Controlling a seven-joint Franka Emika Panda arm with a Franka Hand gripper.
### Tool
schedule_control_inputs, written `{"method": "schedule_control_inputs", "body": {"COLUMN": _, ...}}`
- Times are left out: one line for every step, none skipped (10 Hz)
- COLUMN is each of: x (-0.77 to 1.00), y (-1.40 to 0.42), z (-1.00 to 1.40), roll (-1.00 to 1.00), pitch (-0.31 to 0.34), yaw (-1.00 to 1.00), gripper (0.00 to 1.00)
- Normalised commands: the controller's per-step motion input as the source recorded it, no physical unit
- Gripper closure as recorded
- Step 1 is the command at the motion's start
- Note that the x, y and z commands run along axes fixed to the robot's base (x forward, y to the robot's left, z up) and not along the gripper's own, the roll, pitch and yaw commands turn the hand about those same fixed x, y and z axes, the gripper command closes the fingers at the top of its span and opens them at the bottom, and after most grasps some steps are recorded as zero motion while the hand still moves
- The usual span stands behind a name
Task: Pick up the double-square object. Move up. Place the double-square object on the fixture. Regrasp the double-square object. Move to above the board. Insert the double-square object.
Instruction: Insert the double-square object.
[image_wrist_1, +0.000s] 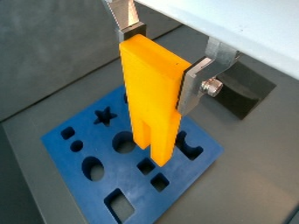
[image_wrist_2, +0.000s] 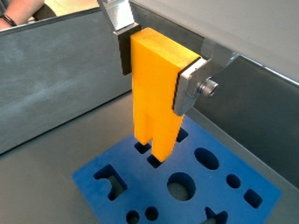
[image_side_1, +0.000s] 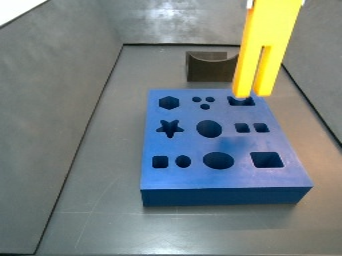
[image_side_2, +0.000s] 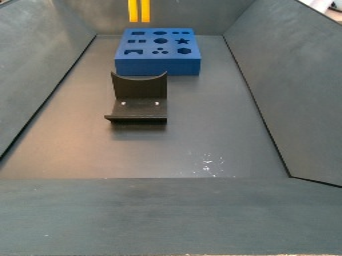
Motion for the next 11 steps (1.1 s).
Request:
{"method": "schedule_control_inputs", "body": {"x": 1.00, "y": -0.09, "z": -0.26, "roll": 0.01, "pitch": 0.000, "yaw": 0.00, "gripper": 1.00}}
{"method": "schedule_control_inputs", "body": {"x": 1.00, "y": -0.11, "z": -0.27, "roll": 0.02, "pitch": 0.000, "yaw": 0.00, "gripper": 1.00}}
{"method": "schedule_control_inputs", "body": {"x": 1.00, "y": -0.11, "z": -0.27, "roll": 0.02, "pitch": 0.000, "yaw": 0.00, "gripper": 1.00}}
{"method": "schedule_control_inputs", "body": {"x": 1.00, "y": -0.09, "z": -0.25, "roll": 0.03, "pitch": 0.000, "yaw": 0.00, "gripper": 1.00}}
{"method": "schedule_control_inputs", "body": {"x": 1.00, "y": -0.07, "z": -0.26, "roll": 0.06, "pitch": 0.000, "yaw": 0.00, "gripper": 1.00}}
{"method": "schedule_control_inputs", "body": {"x": 1.00, "y": -0.07, "z": -0.27, "roll": 0.07, "pitch": 0.000, "yaw": 0.00, "gripper": 1.00}}
{"method": "schedule_control_inputs", "body": {"x": 0.56, "y": -0.05, "z": -0.20, "roll": 0.04, "pitch": 0.043, "yaw": -0.01, "gripper": 1.00}}
{"method": "schedule_control_inputs", "body": {"x": -0.03, "y": -0.03, "z": 0.00, "roll": 0.00, "pitch": -0.011, "yaw": 0.00, "gripper": 1.00}}
{"method": "schedule_control_inputs", "body": {"x": 0.00, "y": 0.00, "z": -0.03, "roll": 0.00, "pitch": 0.000, "yaw": 0.00, "gripper": 1.00}}
{"method": "schedule_control_inputs", "body": {"x": 0.15, "y": 0.00, "z": -0.16, "roll": 0.01, "pitch": 0.000, "yaw": 0.00, "gripper": 1.00}}
{"method": "schedule_control_inputs", "body": {"x": 0.00, "y": 0.00, "z": -0.39, "roll": 0.11, "pitch": -0.037, "yaw": 0.00, "gripper": 1.00}}
